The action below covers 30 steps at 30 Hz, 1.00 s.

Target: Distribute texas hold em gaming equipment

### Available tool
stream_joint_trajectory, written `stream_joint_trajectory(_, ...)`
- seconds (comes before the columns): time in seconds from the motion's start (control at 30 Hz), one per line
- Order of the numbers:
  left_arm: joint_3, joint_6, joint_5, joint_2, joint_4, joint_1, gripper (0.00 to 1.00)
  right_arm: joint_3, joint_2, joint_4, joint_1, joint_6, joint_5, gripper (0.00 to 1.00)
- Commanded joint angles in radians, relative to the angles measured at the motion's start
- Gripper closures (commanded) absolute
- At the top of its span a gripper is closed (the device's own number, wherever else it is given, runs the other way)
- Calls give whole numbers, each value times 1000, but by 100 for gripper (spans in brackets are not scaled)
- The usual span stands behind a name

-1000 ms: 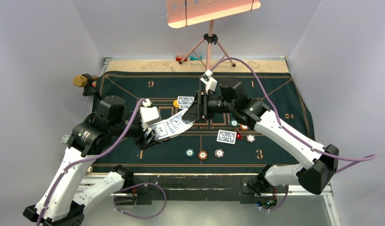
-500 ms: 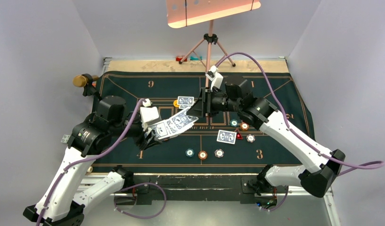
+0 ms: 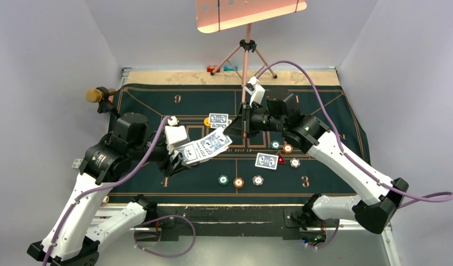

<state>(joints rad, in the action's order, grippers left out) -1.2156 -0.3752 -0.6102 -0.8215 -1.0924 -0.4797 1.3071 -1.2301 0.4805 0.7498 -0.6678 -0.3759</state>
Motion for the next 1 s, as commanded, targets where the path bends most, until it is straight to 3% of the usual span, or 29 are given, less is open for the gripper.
stream_joint_trajectory(0.0,-29,21,-31,8,46,6,100,57,30,-3,-5,6,20,98)
stream_joint_trajectory(0.33,-23,16,-25,13,43,5,100,38,31,-102,-21,-126,-134,100)
stream_joint_trajectory(0.57,-18,16,-23,18,42,6,100,-97,76,-323,-111,-314,-290,100)
stream_joint_trajectory(0.97,-19,14,-21,15,42,6,100,-170,114,-441,-194,-484,-356,100)
